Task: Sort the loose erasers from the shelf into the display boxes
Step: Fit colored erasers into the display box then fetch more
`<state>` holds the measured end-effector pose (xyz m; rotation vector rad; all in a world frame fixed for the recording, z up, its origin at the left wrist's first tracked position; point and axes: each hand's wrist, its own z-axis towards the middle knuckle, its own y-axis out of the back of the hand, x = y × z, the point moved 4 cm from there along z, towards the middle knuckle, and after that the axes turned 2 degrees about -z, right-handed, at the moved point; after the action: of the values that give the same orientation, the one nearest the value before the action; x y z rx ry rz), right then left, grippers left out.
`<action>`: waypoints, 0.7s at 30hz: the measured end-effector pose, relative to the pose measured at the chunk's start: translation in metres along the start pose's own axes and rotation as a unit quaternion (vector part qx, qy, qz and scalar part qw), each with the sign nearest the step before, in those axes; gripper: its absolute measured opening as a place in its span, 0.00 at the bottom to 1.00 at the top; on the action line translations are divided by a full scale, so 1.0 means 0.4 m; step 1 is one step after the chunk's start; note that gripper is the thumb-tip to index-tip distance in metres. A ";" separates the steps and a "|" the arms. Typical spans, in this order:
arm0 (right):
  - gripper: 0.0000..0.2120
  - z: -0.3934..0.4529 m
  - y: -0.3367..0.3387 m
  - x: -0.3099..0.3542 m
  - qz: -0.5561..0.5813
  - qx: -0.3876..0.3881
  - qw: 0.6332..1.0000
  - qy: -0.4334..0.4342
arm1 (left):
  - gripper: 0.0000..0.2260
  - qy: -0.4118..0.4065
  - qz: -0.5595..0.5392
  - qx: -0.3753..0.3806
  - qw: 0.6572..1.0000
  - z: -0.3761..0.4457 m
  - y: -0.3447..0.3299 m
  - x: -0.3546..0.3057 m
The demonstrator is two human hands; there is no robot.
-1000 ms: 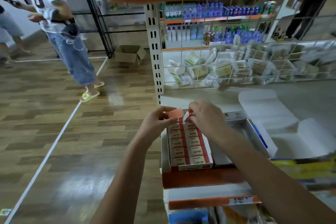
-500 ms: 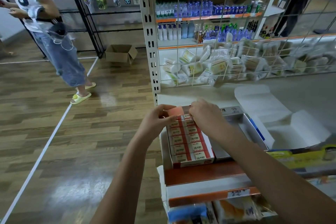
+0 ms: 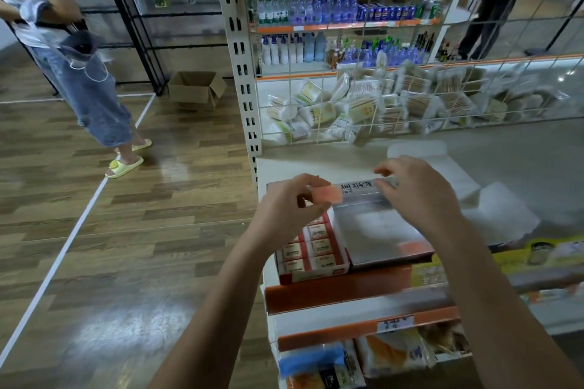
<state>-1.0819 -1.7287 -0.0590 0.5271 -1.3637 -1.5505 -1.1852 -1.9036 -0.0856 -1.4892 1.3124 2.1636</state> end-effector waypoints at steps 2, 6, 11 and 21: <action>0.11 -0.019 0.021 -0.065 0.003 0.017 0.999 -0.051 | 0.13 -0.029 0.033 0.011 0.999 0.003 -0.028 -0.038; 0.17 -0.045 0.017 -0.151 -0.004 0.127 0.982 -0.140 | 0.14 -0.081 0.113 0.046 0.989 0.011 -0.089 -0.093; 0.19 -0.044 -0.001 -0.190 0.052 0.201 0.963 -0.170 | 0.13 -0.083 0.190 0.052 0.977 0.022 -0.147 -0.124; 0.17 -0.028 -0.040 -0.213 0.039 0.309 0.947 -0.079 | 0.12 0.000 0.328 0.090 0.940 0.046 -0.261 -0.138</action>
<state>-1.0414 -1.6628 -0.0996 0.7235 -1.9835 -1.0966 -1.1088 -1.8123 -0.0950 -1.0704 2.1797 2.2915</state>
